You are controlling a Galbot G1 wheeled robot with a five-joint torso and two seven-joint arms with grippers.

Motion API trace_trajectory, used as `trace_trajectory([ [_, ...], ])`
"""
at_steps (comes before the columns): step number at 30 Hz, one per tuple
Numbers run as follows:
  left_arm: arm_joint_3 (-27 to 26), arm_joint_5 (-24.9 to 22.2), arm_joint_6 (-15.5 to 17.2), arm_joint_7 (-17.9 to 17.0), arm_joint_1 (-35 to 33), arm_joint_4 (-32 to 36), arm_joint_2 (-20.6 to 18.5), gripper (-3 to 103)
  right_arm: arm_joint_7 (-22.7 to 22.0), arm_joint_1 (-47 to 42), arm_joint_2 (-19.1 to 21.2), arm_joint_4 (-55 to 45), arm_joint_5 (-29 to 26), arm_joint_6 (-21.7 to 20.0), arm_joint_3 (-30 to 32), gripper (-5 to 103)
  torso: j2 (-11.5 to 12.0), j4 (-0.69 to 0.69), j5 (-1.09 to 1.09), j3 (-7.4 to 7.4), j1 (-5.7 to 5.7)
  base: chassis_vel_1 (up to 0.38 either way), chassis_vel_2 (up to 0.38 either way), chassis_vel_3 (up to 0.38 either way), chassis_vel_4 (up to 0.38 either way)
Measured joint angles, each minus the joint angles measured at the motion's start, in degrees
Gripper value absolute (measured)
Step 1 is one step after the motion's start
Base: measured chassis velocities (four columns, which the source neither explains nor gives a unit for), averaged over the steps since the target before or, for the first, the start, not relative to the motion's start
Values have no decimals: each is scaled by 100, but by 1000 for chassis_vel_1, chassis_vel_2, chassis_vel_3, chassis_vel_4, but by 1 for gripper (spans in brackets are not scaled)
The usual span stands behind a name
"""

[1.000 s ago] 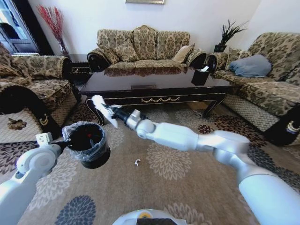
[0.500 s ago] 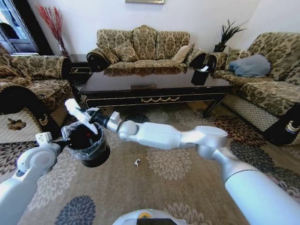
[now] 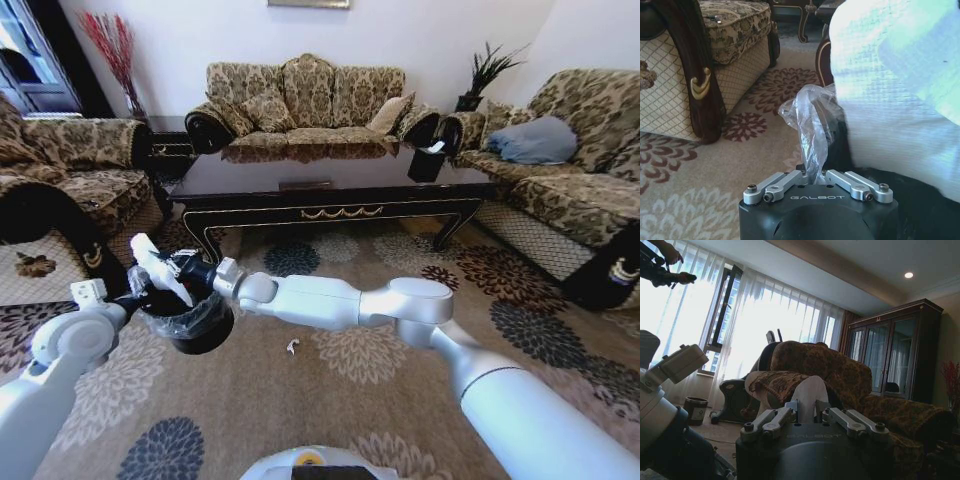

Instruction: Move to the front of the table and pick up the trash from the floor, then place it into the trash bin.

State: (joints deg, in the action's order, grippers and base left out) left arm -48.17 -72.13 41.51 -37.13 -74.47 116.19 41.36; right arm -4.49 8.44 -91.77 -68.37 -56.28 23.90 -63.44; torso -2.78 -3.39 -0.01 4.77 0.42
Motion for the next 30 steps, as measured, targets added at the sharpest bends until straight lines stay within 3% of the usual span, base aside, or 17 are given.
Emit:
trace_trajectory([
  [3, -25, 0, 0, 1, -29, 7, 7, 3, -3, -4, -34, 31, 33, 80, 1, 34, 0, 0, 0, 0, 0, 0, 0, 0, 0],
  [5, -32, 0, 0, 2, -35, 10, 7, 3, -3, -4, -34, 38, 50, 105, 5, 34, 0, 0, 0, 0, 0, 0, 0, 0, 0],
  [9, -62, 1, -1, 4, -68, 14, 1, 3, -16, -15, -2, 35, 134, 260, 66, 56, 0, 1, 0, 0, 0, 0, 0, 0, 0],
  [11, -64, 1, -1, 4, -72, 15, 0, 3, -22, -19, 12, 29, 144, 272, 72, 56, 0, 1, 0, 0, 0, 0, 0, 0, 0],
  [12, -70, 2, -3, 5, -88, 22, -2, 3, -35, -21, 76, -2, 176, 294, 92, 67, 0, 1, 0, 0, 0, 0, 0, 0, 0],
  [14, -72, 3, -3, 5, -94, 25, -4, 3, -42, -20, 112, -20, 185, 300, 104, 67, 0, 0, 0, 0, 0, 0, 0, 0, 0],
  [17, -78, 5, -4, 6, -107, 35, -22, 3, -125, 13, 321, -144, 211, 299, 155, 83, 0, 1, 1, 0, 0, 0, 0, 0, 0],
  [19, -80, 5, -4, 5, -107, 35, -26, 3, -143, 19, 353, -163, 213, 292, 160, 83, 0, 1, 1, 0, 0, 0, 0, 0, 0],
  [20, -91, 5, -6, 5, -111, 38, -43, 3, -233, 46, 527, -257, 222, 215, 171, 94, 0, 1, 1, 0, 0, 0, 0, 0, 0],
  [21, -104, 4, -6, 5, -118, 40, -53, 3, -256, 69, 693, -350, 192, 118, 174, 97, 0, 1, 2, 0, 0, 0, 0, 0, 0],
  [23, -126, 2, -6, 5, -141, 41, -71, 3, -58, 125, 1045, -580, -69, -158, 185, 99, 0, -1, 3, 0, 0, 0, 0, 0, 0],
  [27, -135, 2, -6, 5, -152, 41, -83, 3, 190, 167, 1336, -727, -277, -444, 189, 100, 0, -2, 3, 0, 0, 0, 0, 0, 0],
  [30, -163, -8, -7, 6, -152, 33, -133, 3, 645, 130, 1776, -552, -379, -695, 230, 100, 0, 1, 3, 0, 0, 0, 0, 0, 0],
])
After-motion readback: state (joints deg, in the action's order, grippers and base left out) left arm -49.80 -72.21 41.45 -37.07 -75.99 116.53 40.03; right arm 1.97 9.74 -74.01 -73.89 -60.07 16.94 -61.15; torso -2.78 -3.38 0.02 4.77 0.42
